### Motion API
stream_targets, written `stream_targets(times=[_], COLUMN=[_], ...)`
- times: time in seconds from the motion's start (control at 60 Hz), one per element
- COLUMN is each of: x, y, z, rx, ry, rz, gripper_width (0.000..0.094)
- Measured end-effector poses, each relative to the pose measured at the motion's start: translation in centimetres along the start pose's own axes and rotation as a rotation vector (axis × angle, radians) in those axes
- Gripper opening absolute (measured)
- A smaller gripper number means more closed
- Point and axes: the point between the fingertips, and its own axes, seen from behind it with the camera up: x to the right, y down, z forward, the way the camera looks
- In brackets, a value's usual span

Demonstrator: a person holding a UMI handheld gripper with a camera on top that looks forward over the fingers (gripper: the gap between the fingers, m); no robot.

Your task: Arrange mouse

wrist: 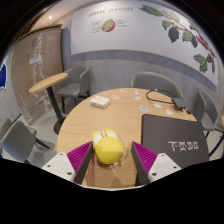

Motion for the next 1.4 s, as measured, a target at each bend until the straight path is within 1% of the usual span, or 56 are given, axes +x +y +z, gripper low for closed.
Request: stream_targets(times=[0.1, 0.117, 0.167, 0.183, 0.25, 0.333, 0.417, 0.483, 0.517, 0.55, 0.6, 0.633, 0.667, 0.717, 0.8, 0.817, 0.833, 0.9, 0.983, 1.033, 1.05, 1.083, 1.217, 1.233, 1.267, 1.3, 1.317, 1.4], x=[0.7, 0.7, 0.7, 0.6, 0.6, 0.0, -0.7, 0.5, 2.0, 4.2, 8.8, 11.9, 14.7, 17.2, 21.4, 21.9, 22.4, 22.8, 22.4, 22.6, 22.5, 22.6, 22.3, 22.3, 22.3, 22.3, 22.2, 22.1], y=[-1.2, -1.4, -1.7, -1.9, -1.8, -2.3, -5.1, -8.3, -10.2, -11.8, -13.3, -13.2, -12.6, -11.1, -5.6, -3.5, -3.8, -1.1, 0.9, 1.8, 2.0, 1.8, 2.2, 2.3, 2.4, 1.9, 1.5, 0.1], z=[1.6, 1.9, 2.4, 2.3, 2.4, 2.1, -0.3, -3.8, -5.9, -7.3, -10.0, -10.6, -11.6, -9.7, -7.4, -6.5, -6.6, -5.2, -3.8, -3.3, -3.2, -3.3, -3.6, -3.6, -4.7, -5.7, -6.3, -10.1], rx=[-0.010, -0.006, 0.011, 0.015, 0.014, 0.023, 0.104, 0.198, 0.236, 0.283, 0.346, 0.358, 0.349, 0.297, 0.174, 0.159, 0.129, 0.056, 0.013, -0.004, -0.012, -0.002, -0.036, -0.043, -0.045, -0.021, -0.001, 0.084], ry=[0.012, 0.011, 0.009, 0.010, 0.004, -0.032, -0.077, -0.087, -0.065, -0.021, 0.073, 0.133, 0.164, 0.187, 0.238, 0.248, 0.252, 0.243, 0.214, 0.213, 0.211, 0.209, 0.176, 0.169, 0.163, 0.159, 0.153, 0.130], rz=[-0.002, 0.001, -0.001, -0.003, -0.007, 0.021, 0.001, -0.008, 0.004, -0.002, -0.004, 0.009, 0.035, 0.088, 0.137, 0.138, 0.137, 0.136, 0.147, 0.170, 0.173, 0.158, 0.114, 0.102, 0.081, 0.062, 0.055, 0.041], gripper_width=[0.0694, 0.0662, 0.0523, 0.0519, 0.0446, 0.0382, 0.0366, 0.0365, 0.0365, 0.0365, 0.0363, 0.0362, 0.0363, 0.0362, 0.0361, 0.0362, 0.0362, 0.0362, 0.0362, 0.0362, 0.0364, 0.0379, 0.0542, 0.0590, 0.0717, 0.0841, 0.0874, 0.0863])
